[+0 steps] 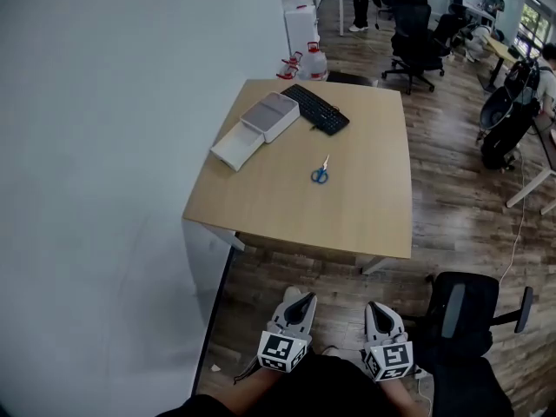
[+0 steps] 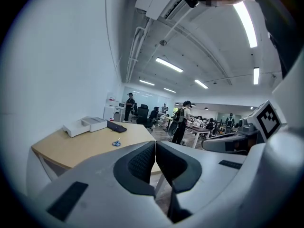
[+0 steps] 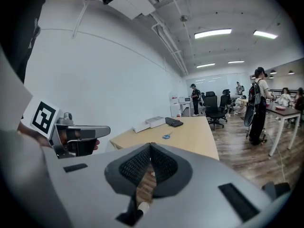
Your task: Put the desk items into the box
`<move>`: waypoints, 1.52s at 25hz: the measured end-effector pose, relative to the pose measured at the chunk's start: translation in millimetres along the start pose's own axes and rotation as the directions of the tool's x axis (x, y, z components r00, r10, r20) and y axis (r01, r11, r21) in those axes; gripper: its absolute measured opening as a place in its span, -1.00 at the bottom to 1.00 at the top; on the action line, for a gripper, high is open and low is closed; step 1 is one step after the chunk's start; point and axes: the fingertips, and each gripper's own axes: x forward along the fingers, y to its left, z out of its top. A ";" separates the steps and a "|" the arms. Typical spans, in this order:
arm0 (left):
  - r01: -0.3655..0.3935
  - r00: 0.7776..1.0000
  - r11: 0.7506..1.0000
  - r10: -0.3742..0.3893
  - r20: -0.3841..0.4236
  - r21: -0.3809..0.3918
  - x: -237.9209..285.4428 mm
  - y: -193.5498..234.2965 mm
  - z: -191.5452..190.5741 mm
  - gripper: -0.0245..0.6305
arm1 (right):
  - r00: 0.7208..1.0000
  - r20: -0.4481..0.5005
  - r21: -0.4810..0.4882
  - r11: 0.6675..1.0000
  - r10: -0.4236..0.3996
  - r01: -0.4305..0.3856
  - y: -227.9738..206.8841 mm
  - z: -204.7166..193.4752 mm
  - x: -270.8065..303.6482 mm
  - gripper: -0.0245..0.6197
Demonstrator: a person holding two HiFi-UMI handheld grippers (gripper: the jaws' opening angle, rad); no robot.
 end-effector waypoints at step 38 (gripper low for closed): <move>0.091 0.989 0.995 -0.096 -0.113 -0.050 191.0 260.7 48.4 -0.87 | 0.996 -0.053 0.015 0.997 -0.069 0.070 8.6 113.9 304.5 -0.74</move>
